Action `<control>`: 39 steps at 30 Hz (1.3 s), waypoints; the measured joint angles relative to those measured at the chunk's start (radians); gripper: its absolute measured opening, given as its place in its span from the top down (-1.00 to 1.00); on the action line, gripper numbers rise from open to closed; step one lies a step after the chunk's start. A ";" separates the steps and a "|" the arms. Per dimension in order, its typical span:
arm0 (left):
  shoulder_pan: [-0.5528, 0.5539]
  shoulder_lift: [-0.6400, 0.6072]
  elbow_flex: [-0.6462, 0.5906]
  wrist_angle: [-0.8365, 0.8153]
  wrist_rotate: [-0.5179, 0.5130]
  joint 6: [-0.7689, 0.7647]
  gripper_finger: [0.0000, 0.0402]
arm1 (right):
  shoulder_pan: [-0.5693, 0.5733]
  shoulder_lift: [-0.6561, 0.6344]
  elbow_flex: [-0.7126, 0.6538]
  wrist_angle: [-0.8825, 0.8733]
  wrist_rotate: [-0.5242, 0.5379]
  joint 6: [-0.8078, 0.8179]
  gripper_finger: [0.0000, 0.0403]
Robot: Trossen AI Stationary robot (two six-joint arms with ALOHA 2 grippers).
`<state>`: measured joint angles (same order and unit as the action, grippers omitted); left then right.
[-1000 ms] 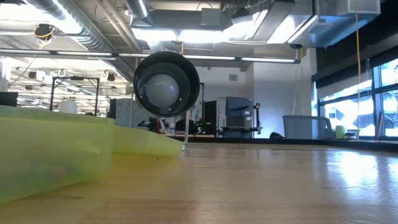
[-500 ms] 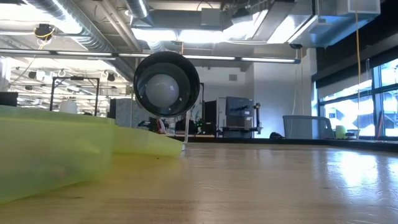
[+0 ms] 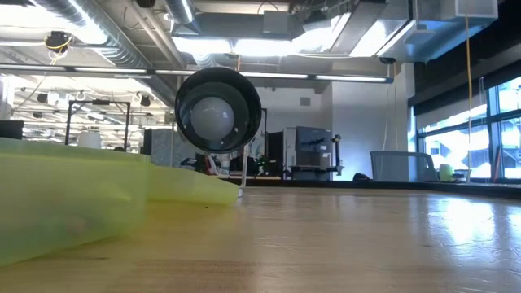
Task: Pick & place school supplies into a supply box
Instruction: Put the transparent black pen into the supply box
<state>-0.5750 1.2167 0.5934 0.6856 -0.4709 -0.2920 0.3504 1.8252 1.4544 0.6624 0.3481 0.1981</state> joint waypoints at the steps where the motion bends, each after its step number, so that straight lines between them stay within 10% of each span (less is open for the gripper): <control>1: 0.003 0.000 0.000 0.001 0.001 0.000 0.41 | 0.000 0.000 0.000 -0.001 0.000 -0.001 0.78; 26: 0.007 -0.013 0.000 0.126 0.049 0.121 0.84 | -0.001 0.058 0.000 -0.003 -0.064 -0.003 0.76; 39: -0.007 -0.064 0.000 -0.095 0.123 0.065 0.87 | 0.000 0.023 0.000 -0.230 -0.153 0.035 0.27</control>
<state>-0.5820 1.1526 0.5935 0.5907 -0.3480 -0.2269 0.3508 1.8486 1.4544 0.4327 0.1949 0.2335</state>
